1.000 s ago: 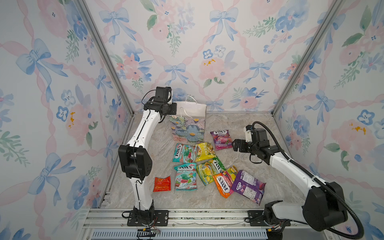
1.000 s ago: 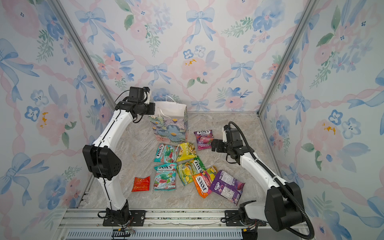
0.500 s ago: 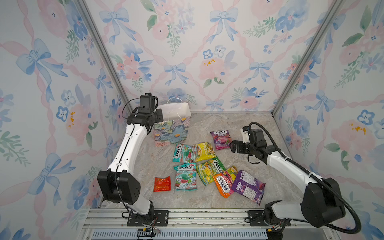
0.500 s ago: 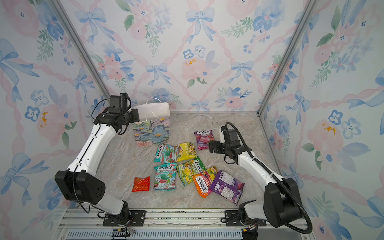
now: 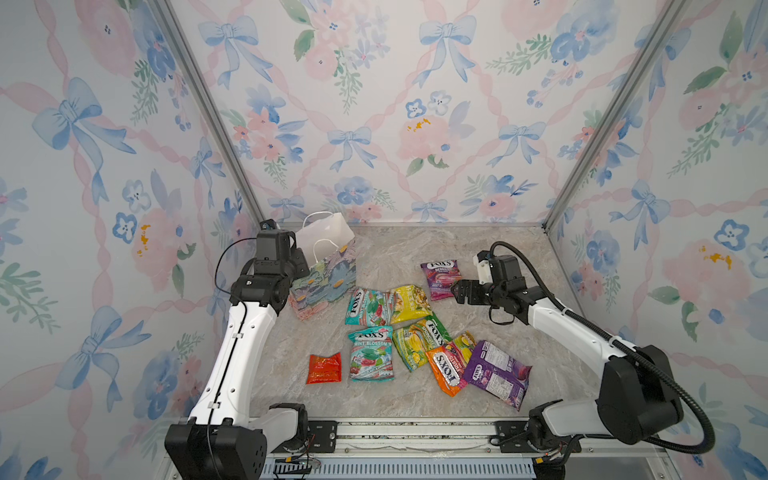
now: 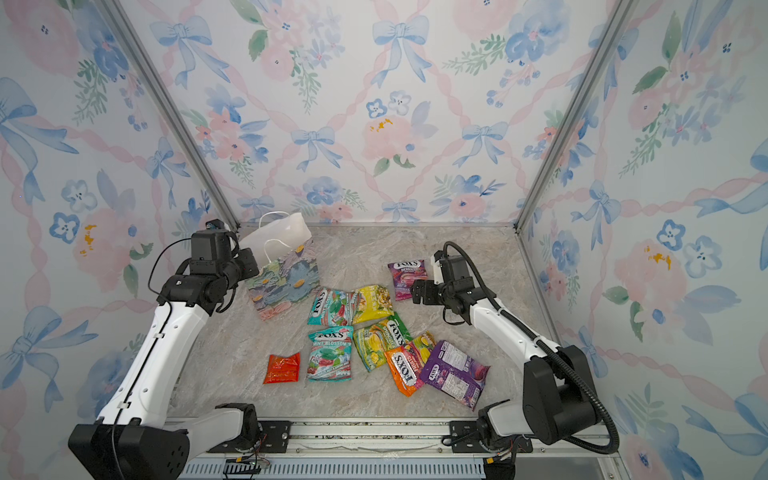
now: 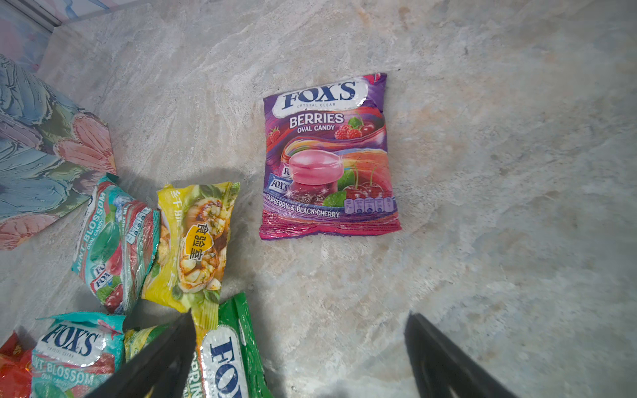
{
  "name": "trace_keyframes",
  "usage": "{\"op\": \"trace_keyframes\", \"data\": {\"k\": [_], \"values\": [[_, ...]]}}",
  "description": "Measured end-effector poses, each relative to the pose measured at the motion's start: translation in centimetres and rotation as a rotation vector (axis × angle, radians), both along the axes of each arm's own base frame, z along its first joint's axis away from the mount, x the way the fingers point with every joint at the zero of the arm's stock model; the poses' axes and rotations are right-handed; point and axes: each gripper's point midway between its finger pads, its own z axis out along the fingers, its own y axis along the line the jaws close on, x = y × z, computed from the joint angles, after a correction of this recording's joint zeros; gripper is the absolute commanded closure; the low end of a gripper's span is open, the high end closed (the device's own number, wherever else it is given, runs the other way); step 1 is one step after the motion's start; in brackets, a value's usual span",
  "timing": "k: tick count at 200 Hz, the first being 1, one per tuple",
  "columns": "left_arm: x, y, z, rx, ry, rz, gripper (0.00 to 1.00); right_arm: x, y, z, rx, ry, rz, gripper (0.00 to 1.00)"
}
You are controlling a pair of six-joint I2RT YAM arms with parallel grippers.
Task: Place the snacks into the paper bag
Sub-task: 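Grasp the paper bag's rim with the left gripper and pull it open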
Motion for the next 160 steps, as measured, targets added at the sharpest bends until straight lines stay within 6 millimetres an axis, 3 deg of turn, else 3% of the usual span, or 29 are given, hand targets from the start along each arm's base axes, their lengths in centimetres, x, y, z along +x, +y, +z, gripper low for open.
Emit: {"op": "trace_keyframes", "data": {"k": [22,58,88,113,160], "values": [[-1.2,0.0,-0.2,-0.016,-0.016,0.007,0.84,0.1,0.4,0.1,0.009,0.001,0.005,0.03],[-2.0,-0.3,-0.9,-0.038,-0.01,0.0,0.43,0.3,0.9,0.4,0.03,0.001,0.011,0.03],[-2.2,-0.4,-0.4,-0.03,-0.023,-0.019,0.23,0.4,1.1,0.6,0.039,-0.003,0.01,0.03],[-2.1,-0.3,1.5,-0.018,-0.063,-0.023,0.16,0.4,1.1,0.6,0.041,-0.002,0.008,0.03],[-1.2,0.2,8.3,0.056,-0.197,-0.052,0.15,0.3,1.1,1.1,0.048,-0.012,0.005,0.03]]}}
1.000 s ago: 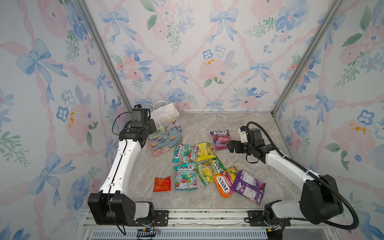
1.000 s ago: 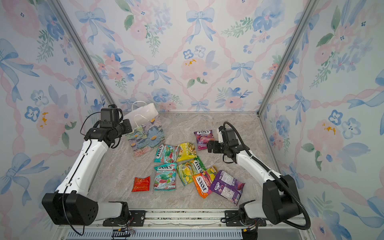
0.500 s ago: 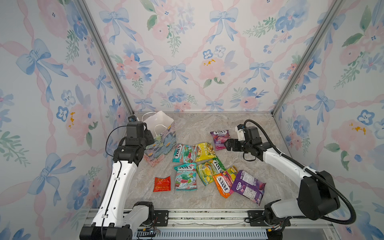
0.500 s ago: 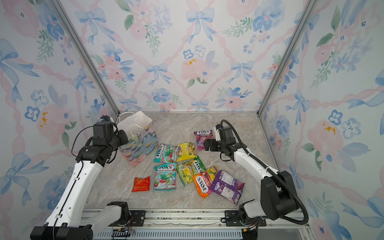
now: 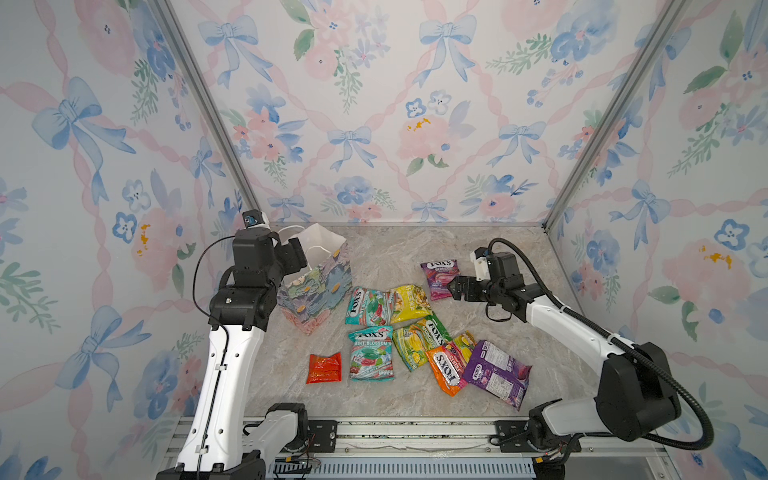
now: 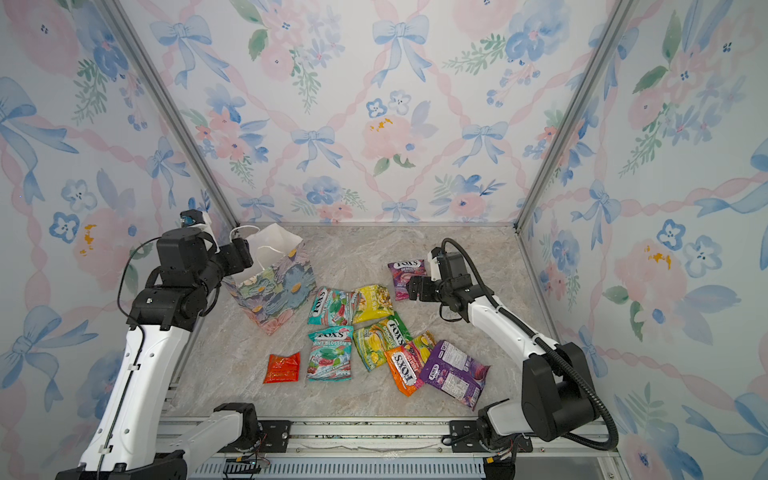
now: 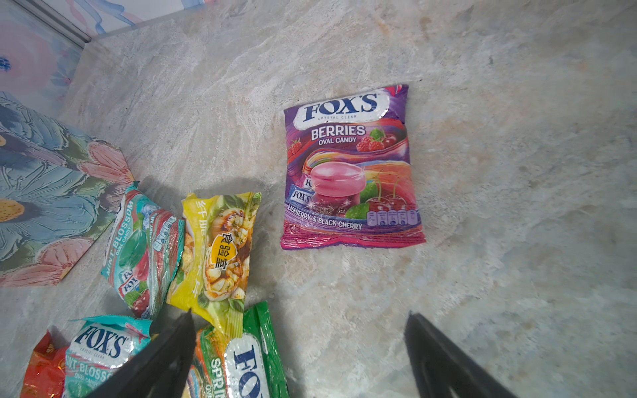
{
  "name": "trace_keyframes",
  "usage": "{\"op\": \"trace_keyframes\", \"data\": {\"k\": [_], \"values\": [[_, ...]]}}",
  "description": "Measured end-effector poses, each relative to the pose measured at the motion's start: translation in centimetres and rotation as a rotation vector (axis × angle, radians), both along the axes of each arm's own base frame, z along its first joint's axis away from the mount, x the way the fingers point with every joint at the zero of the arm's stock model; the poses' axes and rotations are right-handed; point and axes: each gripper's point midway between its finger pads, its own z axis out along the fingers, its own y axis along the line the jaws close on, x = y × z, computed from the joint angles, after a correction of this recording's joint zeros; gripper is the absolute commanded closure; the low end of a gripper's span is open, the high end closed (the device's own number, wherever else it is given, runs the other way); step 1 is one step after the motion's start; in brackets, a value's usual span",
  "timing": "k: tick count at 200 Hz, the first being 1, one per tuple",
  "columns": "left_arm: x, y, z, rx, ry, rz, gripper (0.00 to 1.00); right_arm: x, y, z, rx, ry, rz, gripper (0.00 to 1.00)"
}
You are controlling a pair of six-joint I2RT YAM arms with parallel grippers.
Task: Place the snacks into the paper bag
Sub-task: 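Grasp the paper bag's rim with the left gripper and pull it open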
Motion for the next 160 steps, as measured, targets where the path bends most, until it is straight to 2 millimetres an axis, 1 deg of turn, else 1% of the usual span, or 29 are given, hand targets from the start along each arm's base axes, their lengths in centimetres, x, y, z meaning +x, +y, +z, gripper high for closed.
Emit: {"op": "trace_keyframes", "data": {"k": [14,33,48,65,91,104,120,160], "values": [[0.8,0.2,0.9,0.029,-0.007,-0.009,0.16,0.0,0.0,0.4,0.005,-0.007,-0.002,0.03],[2.6,0.3,0.7,0.064,0.022,-0.029,0.17,0.1,0.0,1.1,0.016,-0.02,-0.007,0.03],[4.3,0.3,-0.4,0.088,0.066,-0.047,0.18,0.0,0.0,1.4,0.019,-0.029,-0.008,0.03],[6.2,0.5,-2.3,0.114,0.139,-0.058,0.19,0.0,0.0,1.7,0.025,-0.032,-0.01,0.03],[8.3,1.4,-4.6,0.145,0.233,-0.045,0.2,-0.1,0.1,1.7,0.031,-0.03,-0.007,0.03],[8.8,1.7,-5.3,0.156,0.263,-0.039,0.19,-0.1,0.1,1.7,0.033,-0.028,-0.009,0.03],[9.0,2.1,-6.0,0.164,0.293,-0.033,0.19,-0.1,0.2,1.7,0.037,-0.026,-0.009,0.03],[9.8,3.1,-6.8,0.163,0.329,-0.014,0.19,-0.3,0.5,1.7,0.06,-0.015,-0.001,0.03]]}}
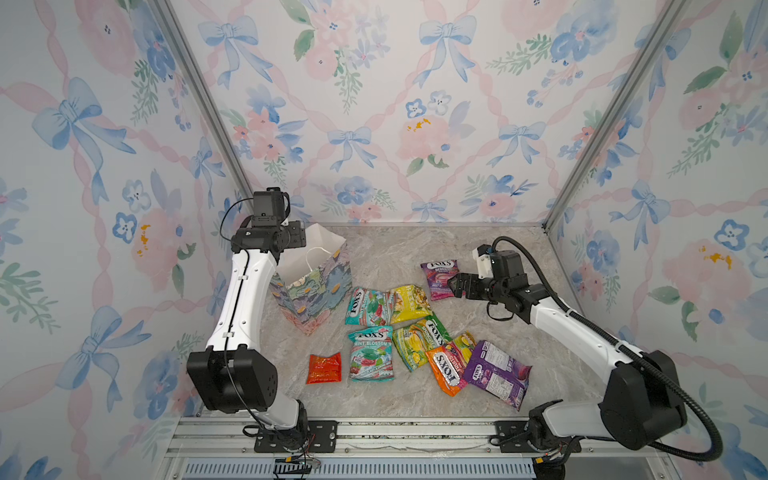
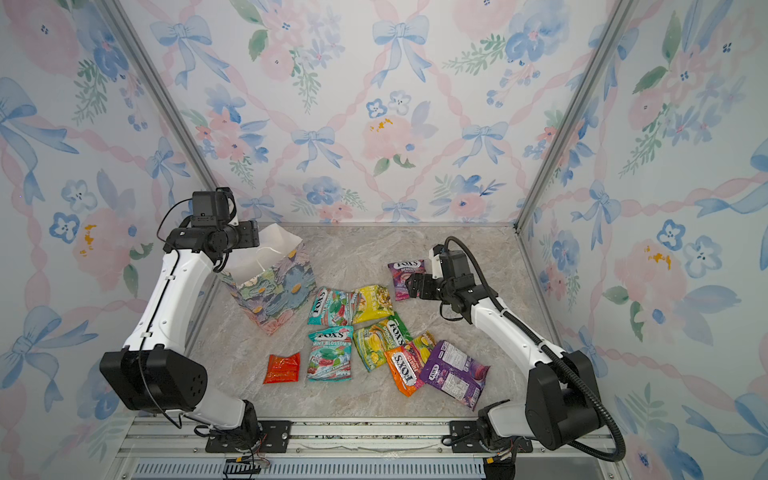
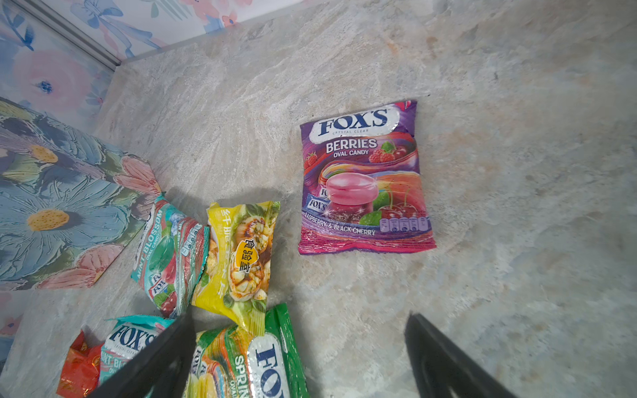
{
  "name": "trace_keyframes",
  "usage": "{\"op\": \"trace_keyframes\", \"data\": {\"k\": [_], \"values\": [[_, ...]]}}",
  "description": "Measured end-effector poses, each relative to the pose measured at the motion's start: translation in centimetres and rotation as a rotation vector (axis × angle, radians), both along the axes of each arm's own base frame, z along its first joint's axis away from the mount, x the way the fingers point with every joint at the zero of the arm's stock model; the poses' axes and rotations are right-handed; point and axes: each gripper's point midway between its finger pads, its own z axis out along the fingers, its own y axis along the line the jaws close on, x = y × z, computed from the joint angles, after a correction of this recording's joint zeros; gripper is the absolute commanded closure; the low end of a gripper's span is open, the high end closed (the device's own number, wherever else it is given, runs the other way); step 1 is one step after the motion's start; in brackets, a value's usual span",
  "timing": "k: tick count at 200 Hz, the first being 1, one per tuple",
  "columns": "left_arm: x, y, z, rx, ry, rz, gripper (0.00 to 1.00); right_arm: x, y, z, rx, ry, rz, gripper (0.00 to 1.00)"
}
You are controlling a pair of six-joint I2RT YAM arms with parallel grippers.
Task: Place the snacks into the paper bag
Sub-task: 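Grasp the paper bag's rim with the left gripper and pull it open, then lower the right gripper onto the teal mint blossom packet and grasp it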
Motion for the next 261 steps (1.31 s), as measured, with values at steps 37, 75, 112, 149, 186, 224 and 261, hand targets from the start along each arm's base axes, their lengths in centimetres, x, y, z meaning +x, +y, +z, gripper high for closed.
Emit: {"op": "trace_keyframes", "data": {"k": [37,75,112,149,186,224,261], "values": [[0.6,1.3,-1.7,-0.031,0.051,0.014,0.21,-0.2,0.3,0.1,0.024,0.011,0.007,0.03],[1.2,1.3,-3.4,-0.065,0.098,-0.007,0.35,-0.3,0.6,0.2,0.044,0.019,0.012,0.02],[1.4,0.6,-3.6,-0.093,0.112,-0.042,0.53,-0.6,1.3,0.2,0.058,0.028,0.027,0.01],[1.3,0.0,-3.7,-0.111,0.121,-0.071,0.72,-1.3,2.9,0.1,0.082,0.041,0.06,0.0],[1.3,-0.8,-3.8,-0.15,0.124,-0.096,0.92,-2.1,4.9,-0.7,0.101,0.075,0.103,0.02],[1.1,-1.4,-4.0,-0.178,0.133,-0.118,0.94,-3.2,7.0,-1.4,0.12,0.112,0.148,0.04],[1.1,-1.8,-3.9,-0.206,0.13,-0.126,0.94,-5.1,10.0,-3.0,0.127,0.172,0.212,0.06]]}}
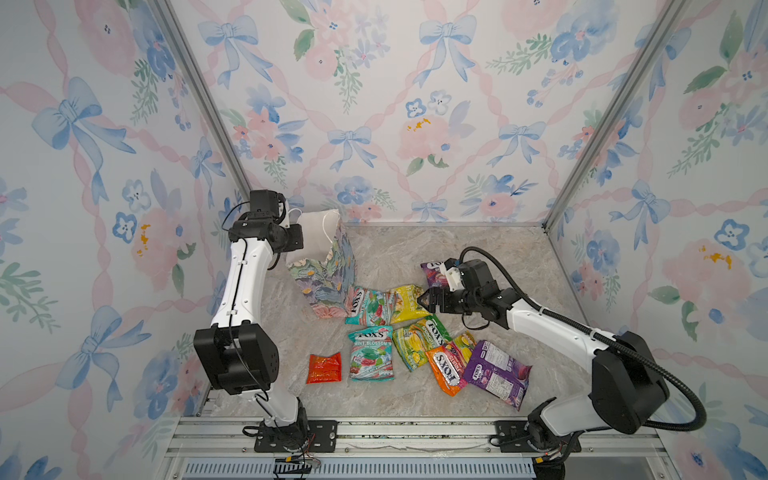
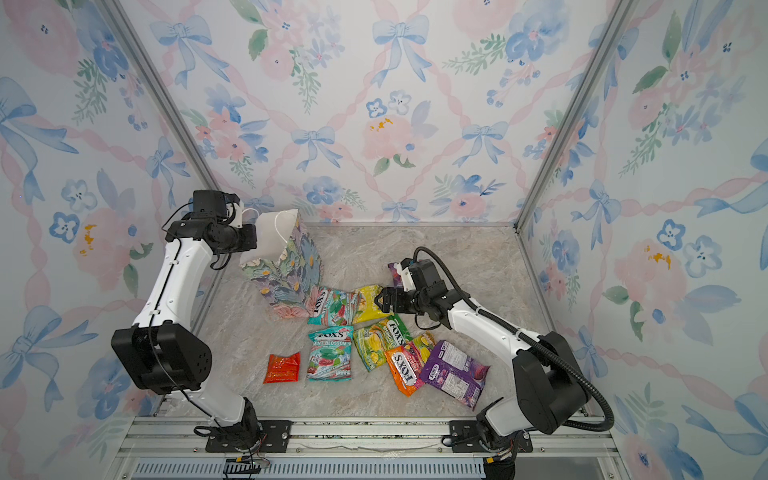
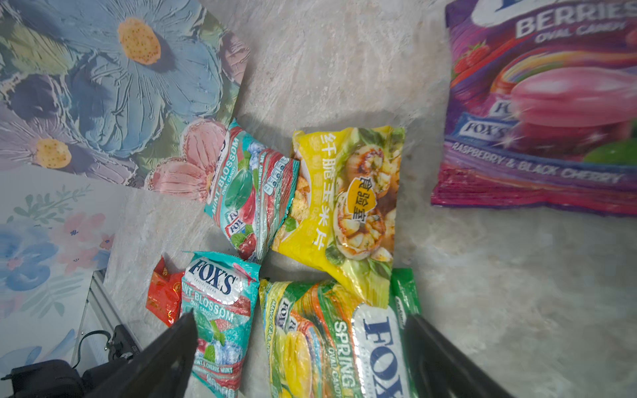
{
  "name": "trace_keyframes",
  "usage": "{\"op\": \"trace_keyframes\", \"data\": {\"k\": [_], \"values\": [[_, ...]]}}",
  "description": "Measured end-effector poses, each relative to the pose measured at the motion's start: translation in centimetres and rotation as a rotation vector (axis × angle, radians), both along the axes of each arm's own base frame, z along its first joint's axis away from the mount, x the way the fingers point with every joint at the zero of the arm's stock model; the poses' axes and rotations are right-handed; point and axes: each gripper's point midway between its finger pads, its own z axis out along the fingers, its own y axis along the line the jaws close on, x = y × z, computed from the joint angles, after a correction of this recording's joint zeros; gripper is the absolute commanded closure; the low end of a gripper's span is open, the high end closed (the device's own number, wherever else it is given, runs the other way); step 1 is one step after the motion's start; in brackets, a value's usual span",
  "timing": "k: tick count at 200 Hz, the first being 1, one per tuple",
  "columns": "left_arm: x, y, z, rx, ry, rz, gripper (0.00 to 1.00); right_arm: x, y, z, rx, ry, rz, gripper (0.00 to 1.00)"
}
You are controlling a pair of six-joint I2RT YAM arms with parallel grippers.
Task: Place the snacks into the paper bag
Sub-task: 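Lower the right gripper onto the teal mint blossom packet and grasp it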
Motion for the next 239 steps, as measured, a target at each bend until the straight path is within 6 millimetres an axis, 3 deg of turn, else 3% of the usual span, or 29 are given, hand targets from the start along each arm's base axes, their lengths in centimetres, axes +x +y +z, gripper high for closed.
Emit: {"op": "trace_keyframes", "data": {"k": [30,72,122,162,239], "values": [[0.0,-0.1,0.0,-0.005,-0.001,-0.002,1.0,-2.1,2.4,-0.7,0.008,0.041,0.057,0.12],[0.0,-0.3,0.0,-0.017,-0.002,-0.004,1.0,-5.4,5.8,-1.0,0.035,0.083,0.132,0.18],[0.0,-0.3,-0.1,-0.02,0.0,-0.005,1.0,-8.4,8.6,-4.6,0.015,0.197,0.192,0.26],[0.1,-0.6,-0.3,-0.042,-0.002,-0.005,1.0,-9.4,9.3,-7.8,-0.014,0.297,0.201,0.27],[0.0,-0.9,-0.1,-0.056,-0.014,-0.013,1.0,-9.1,11.6,-9.0,0.045,0.371,0.208,0.28]]}}
